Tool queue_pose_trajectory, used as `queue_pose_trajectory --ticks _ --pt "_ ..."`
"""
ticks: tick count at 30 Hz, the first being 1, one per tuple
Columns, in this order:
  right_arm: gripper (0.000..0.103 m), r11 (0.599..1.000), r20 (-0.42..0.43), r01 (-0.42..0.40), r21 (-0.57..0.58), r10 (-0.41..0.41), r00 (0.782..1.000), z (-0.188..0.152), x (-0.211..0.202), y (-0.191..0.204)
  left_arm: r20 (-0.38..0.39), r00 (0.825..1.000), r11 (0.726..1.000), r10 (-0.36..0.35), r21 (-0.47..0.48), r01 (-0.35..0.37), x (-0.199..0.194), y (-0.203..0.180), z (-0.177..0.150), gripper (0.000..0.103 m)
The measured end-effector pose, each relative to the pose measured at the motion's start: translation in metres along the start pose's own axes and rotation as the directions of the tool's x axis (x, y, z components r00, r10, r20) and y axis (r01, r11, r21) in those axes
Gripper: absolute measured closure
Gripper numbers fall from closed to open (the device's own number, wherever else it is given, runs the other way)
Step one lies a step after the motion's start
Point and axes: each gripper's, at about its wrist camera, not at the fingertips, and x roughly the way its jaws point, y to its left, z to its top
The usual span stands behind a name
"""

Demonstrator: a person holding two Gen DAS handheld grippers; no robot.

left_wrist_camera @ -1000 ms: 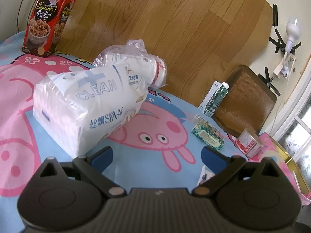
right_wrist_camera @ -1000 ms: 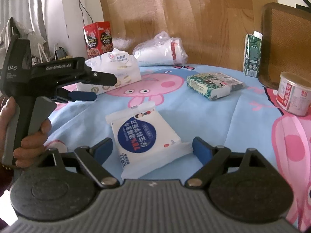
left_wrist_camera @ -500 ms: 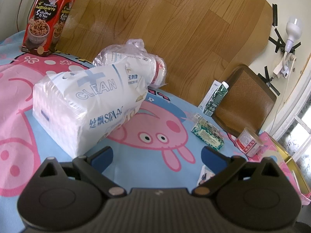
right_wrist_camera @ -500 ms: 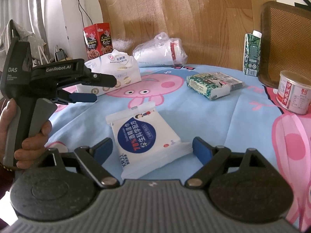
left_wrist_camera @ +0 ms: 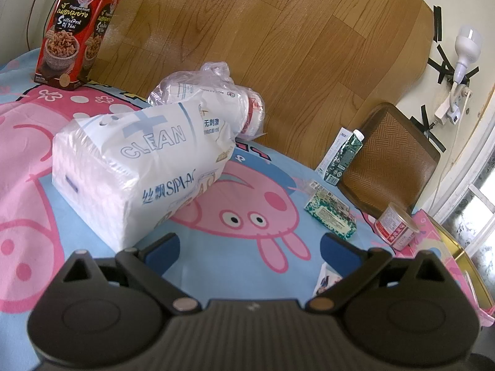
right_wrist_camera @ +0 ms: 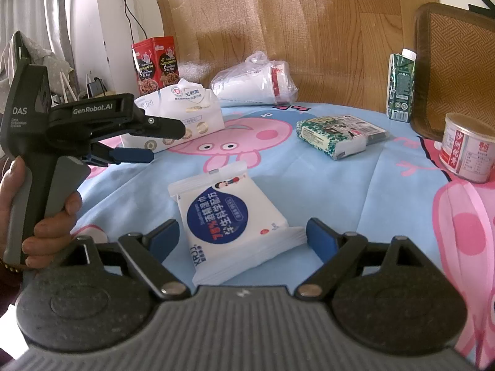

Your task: Organize soft objects

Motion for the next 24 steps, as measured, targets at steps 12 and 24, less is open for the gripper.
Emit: queue_pose_trajectory --ticks 12,24 --pt "0.012 1.0 0.002 0.0 0.006 0.0 1.0 0.0 -0.0006 -0.0011 0.0 1.0 1.0 0.001 0.0 -0.001 -0.0002 -0.0006 -0.0003 0.002" --pt "0.012 1.0 0.006 -0.001 0.017 0.001 1.0 0.0012 -0.0013 -0.0013 -0.001 1.0 1.0 0.002 0.001 -0.002 -0.0001 -0.0011 -0.0002 0.002"
